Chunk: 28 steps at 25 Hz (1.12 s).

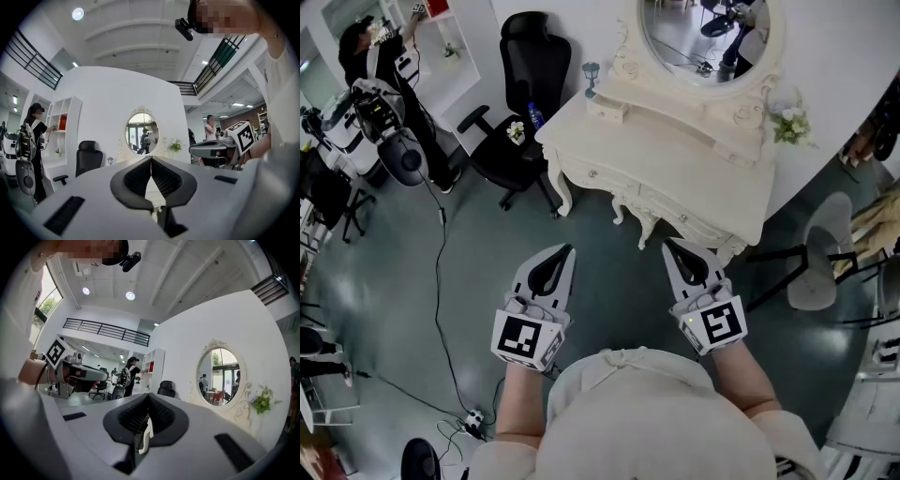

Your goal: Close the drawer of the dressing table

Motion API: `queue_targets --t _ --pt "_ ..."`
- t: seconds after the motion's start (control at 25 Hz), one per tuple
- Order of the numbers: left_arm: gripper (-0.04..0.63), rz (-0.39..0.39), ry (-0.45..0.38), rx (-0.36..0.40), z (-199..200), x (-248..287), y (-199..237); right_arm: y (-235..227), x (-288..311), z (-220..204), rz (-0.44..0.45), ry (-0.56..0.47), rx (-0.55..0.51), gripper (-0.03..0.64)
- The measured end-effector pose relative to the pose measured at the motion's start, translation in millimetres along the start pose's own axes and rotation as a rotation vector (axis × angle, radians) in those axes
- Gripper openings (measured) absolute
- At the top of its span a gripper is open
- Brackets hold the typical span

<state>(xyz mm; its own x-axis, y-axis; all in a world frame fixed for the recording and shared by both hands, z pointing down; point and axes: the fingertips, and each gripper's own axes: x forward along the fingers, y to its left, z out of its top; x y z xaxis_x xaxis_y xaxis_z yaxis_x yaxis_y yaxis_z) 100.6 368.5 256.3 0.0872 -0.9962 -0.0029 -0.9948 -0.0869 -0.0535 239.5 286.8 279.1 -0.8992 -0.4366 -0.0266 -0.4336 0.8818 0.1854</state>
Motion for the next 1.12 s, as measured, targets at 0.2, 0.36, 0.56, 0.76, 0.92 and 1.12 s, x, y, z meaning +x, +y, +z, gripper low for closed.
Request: queue_targets --t 0.2,0.36,0.56,0.76,0.92,1.12 --pt "0.017 0.0 -0.004 -0.013 -3.2 -1.5 6.5 2.9 4.3 -3.0 -0.006 0.005 0.002 0.005" --pt "0.018 -0.002 -0.004 -0.018 -5.0 -3.2 14.5 8.9 10.5 -3.7 -0.004 0.008 0.0 0.005" --pt "0.018 -0.016 -0.005 -0.031 -9.6 -7.3 28.5 19.5 23.1 -6.4 -0.01 0.022 0.014 0.005" --pt "0.154 -0.032 -0.046 -0.092 -15.0 -8.8 45.9 35.3 39.5 -7.4 -0.014 0.022 0.013 0.006" --pt "0.365 0.006 -0.026 -0.094 -26.0 -4.6 67.9 38.0 54.2 -12.7 -0.029 0.039 0.011 0.006" --pt "0.368 0.023 0.014 -0.102 -40.2 8.1 88.7 30.3 78.8 -23.9 -0.02 0.059 0.016 0.006"
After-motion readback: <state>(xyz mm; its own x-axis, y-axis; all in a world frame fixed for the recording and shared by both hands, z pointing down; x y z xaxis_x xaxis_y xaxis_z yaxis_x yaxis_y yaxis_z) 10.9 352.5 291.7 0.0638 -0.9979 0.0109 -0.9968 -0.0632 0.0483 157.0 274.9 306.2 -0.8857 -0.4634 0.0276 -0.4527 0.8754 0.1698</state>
